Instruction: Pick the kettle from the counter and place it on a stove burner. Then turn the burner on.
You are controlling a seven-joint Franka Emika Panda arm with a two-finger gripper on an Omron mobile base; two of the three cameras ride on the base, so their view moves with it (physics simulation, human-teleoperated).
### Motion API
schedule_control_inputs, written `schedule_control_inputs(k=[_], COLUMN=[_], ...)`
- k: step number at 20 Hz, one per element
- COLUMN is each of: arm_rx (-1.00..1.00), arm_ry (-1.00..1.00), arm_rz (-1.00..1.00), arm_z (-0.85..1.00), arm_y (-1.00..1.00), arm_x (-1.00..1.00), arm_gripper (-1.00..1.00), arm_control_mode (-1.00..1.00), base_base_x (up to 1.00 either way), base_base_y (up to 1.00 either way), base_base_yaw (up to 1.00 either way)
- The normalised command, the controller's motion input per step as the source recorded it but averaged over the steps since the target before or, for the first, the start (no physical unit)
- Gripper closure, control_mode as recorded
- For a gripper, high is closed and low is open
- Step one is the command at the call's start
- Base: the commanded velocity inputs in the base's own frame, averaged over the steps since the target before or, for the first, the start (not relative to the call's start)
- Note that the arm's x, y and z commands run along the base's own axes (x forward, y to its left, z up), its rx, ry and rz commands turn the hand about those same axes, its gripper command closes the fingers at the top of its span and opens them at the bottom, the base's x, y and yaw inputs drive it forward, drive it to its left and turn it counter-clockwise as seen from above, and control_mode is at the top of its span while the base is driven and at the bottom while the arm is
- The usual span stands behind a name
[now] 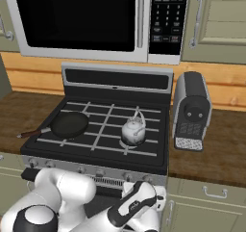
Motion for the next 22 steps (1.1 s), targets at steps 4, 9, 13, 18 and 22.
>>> schedule_control_inputs(k=[4, 9, 13, 18, 22], arm_rx=[0.0, 0.0, 0.0, 0.0, 0.0], arm_ry=[-0.02, -0.04, 0.0, 0.0, 0.0], arm_rz=[0.0, 0.0, 0.0, 0.0, 0.0], arm_z=[-0.28, -0.03, 0.0, -0.06, -0.06], arm_y=[-0.03, -0.25, -0.35, -0.01, 0.0], arm_x=[0.0, 0.0, 0.0, 0.04, 0.14], arm_gripper=[-1.0, -1.0, -1.0, -1.0, -1.0], arm_control_mode=[-1.0, -1.0, -1.0, -1.0, -1.0], base_base_x=[0.0, 0.0, 0.0, 0.0, 0.0], base_base_y=[0.0, 0.0, 0.0, 0.0, 0.0], base_base_yaw=[0.0, 0.0, 0.0, 0.0, 0.0])
